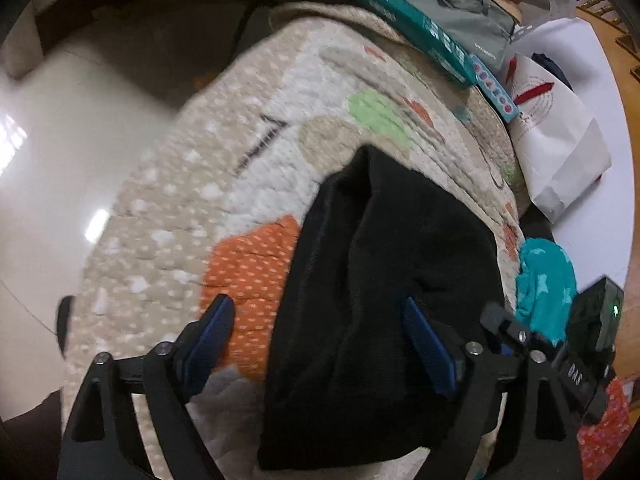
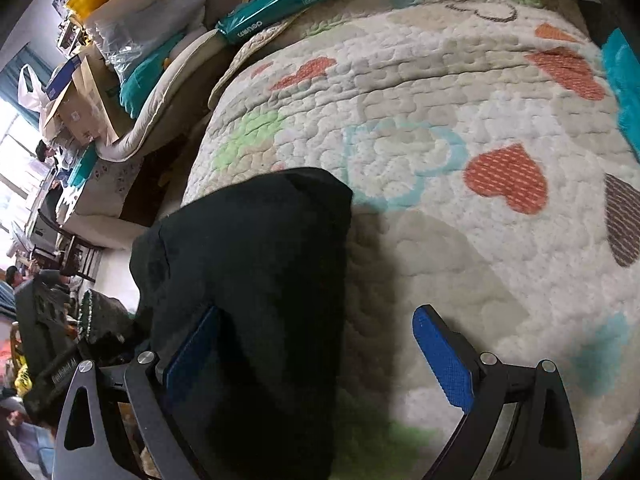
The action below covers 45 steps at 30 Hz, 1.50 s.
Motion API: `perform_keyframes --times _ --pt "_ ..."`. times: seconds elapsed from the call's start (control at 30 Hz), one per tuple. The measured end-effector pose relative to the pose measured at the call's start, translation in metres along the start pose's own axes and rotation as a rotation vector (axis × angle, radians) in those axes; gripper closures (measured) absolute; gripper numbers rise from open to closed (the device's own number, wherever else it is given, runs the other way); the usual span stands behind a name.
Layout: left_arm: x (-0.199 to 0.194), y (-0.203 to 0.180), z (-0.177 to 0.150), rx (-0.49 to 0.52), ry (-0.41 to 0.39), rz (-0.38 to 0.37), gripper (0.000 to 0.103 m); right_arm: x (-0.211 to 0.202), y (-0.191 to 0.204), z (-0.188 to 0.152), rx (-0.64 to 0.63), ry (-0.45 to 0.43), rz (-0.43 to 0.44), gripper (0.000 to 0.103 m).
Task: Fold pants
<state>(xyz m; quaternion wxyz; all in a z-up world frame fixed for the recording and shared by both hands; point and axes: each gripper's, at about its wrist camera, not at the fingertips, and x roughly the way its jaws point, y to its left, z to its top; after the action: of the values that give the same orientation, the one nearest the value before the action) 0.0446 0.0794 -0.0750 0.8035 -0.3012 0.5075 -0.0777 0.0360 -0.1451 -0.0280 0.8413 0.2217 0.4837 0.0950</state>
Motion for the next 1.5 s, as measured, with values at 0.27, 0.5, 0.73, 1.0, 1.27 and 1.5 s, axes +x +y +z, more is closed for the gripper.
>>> perform_keyframes --times 0.27,0.5,0.73,1.0,1.27,1.5 --pt "0.006 -0.014 -0.003 0.089 0.008 -0.005 0.012 0.023 -0.011 0.006 0.149 0.008 0.098 0.000" --pt "0.002 -0.023 -0.007 0.122 0.007 0.006 0.042 0.023 -0.009 0.006 0.132 0.007 0.103 0.000" --pt "0.005 -0.019 -0.011 0.065 -0.029 -0.041 0.028 0.022 -0.007 0.003 0.135 0.021 0.136 0.000" --pt "-0.005 -0.021 -0.009 0.078 0.009 -0.059 0.062 0.013 0.025 0.007 0.020 0.063 0.162 0.035" --pt "-0.012 -0.047 0.028 0.096 -0.035 -0.040 0.063 -0.011 0.039 0.050 -0.060 0.012 0.140 0.047" --pt "0.023 -0.063 0.099 0.100 -0.045 0.029 0.063 0.015 0.042 0.104 -0.062 -0.033 0.080 0.048"
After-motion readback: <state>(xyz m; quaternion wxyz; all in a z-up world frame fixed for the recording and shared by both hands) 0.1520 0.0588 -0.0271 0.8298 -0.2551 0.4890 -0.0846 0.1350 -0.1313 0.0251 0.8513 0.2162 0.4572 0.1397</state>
